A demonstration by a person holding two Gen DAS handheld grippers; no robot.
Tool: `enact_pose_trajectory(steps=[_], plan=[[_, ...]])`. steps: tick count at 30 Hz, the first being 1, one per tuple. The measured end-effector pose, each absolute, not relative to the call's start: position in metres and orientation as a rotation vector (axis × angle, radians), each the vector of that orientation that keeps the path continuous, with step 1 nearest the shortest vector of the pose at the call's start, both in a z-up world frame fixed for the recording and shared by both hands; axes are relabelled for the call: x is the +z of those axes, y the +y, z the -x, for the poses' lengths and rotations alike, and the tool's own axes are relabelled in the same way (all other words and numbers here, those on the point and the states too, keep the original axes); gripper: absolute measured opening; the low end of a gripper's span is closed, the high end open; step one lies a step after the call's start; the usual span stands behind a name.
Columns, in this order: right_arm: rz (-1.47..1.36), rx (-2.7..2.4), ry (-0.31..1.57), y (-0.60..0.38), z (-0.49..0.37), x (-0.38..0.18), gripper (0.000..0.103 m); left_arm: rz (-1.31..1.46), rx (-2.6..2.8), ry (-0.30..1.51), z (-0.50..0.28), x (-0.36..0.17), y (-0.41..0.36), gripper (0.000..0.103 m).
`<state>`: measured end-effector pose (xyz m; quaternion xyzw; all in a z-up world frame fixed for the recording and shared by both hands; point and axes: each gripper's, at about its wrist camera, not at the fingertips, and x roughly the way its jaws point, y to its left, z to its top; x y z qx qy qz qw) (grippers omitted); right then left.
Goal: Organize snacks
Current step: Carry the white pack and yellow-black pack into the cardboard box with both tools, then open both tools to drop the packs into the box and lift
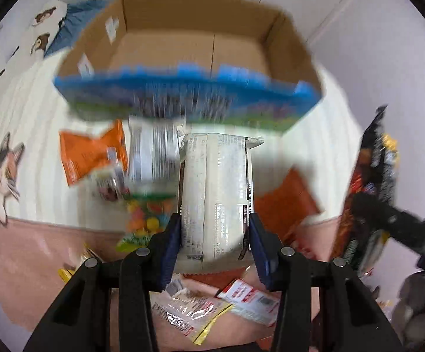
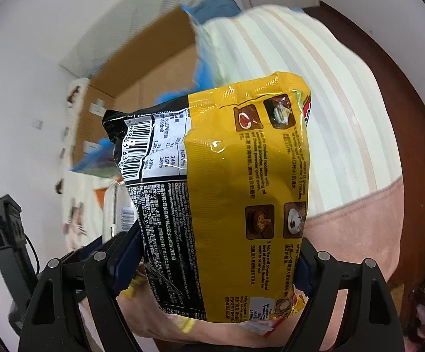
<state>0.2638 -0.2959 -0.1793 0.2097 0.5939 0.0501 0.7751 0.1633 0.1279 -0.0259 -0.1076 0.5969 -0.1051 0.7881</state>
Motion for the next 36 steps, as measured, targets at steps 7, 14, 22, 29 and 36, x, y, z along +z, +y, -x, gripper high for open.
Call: enact_pose_trajectory(steps=[7,14,22,29,36], plan=[[-0.424,0.184,1.218,-0.265,-0.324,-0.124,0.087,0.286,-0.205,1.160,-0.241,0.034,0.144,0.042],[-0.388,0.168,1.274,-0.232,-0.433,-0.135,0.087,0.314,-0.151,1.220,-0.372,-0.034,0.121,0.042],[-0.312,0.120,1.421,-0.194,-0.531,-0.203,0.087,0.313,-0.108,1.340,-0.458,-0.109,0.136,0.042],[-0.200,0.081,1.497,-0.179,-0.564,-0.249,0.087,0.312,-0.111,1.427,-0.498,-0.152,0.138,0.042],[-0.141,0.074,1.537,-0.174,-0.581,-0.276,0.087,0.281,-0.123,1.503,-0.515,-0.183,0.128,0.044]])
